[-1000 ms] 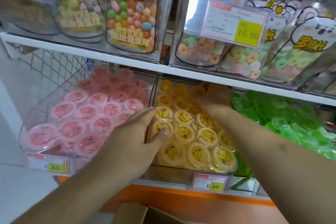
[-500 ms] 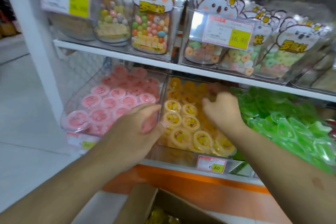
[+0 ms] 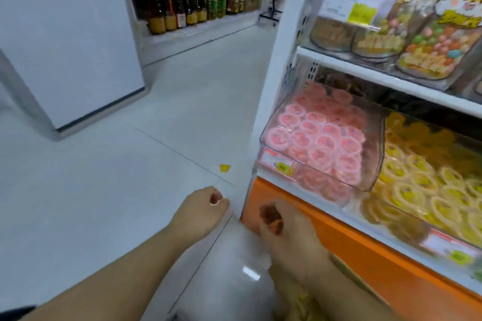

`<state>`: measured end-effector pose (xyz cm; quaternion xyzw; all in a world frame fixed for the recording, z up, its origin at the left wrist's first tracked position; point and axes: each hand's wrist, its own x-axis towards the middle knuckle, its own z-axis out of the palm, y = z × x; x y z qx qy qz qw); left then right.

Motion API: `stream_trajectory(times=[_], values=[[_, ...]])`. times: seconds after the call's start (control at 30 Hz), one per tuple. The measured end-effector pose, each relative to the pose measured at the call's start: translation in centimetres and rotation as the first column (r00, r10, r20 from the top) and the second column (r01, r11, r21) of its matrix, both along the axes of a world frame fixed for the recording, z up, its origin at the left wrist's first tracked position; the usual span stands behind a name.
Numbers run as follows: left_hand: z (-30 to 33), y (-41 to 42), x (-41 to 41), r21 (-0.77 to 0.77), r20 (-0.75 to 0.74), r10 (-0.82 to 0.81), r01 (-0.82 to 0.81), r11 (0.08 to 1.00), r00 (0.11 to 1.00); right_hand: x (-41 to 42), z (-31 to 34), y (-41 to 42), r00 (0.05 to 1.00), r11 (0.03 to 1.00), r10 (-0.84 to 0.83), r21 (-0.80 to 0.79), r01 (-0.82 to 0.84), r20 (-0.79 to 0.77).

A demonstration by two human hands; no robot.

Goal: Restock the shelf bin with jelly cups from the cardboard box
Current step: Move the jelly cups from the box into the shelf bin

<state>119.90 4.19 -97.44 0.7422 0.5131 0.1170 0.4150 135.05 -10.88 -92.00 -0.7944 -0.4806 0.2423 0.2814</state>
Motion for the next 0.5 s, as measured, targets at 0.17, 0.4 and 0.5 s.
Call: stream_trajectory(times=[0.17, 0.4, 0.5], values=[[-6.4, 7.1, 1.2, -0.061, -0.012, 0.005, -0.005, 0.998, 1.0, -1.6, -5.3, 5.6, 0.992, 0.987, -0.003, -0.16, -0.018, -0.129], [-16.8, 19.5, 8.6, -0.099, 0.023, -0.148, 0.15, 0.984, 0.989, 0.7, -14.2, 13.8, 0.964, 0.957, -0.026, -0.285, -0.052, -0.264], [-21.2, 24.0, 10.8, -0.061, -0.023, -0.228, 0.226, 0.972, 0.973, 1.4, -17.6, 16.1, 0.946, 0.965, -0.079, -0.262, -0.007, -0.315]])
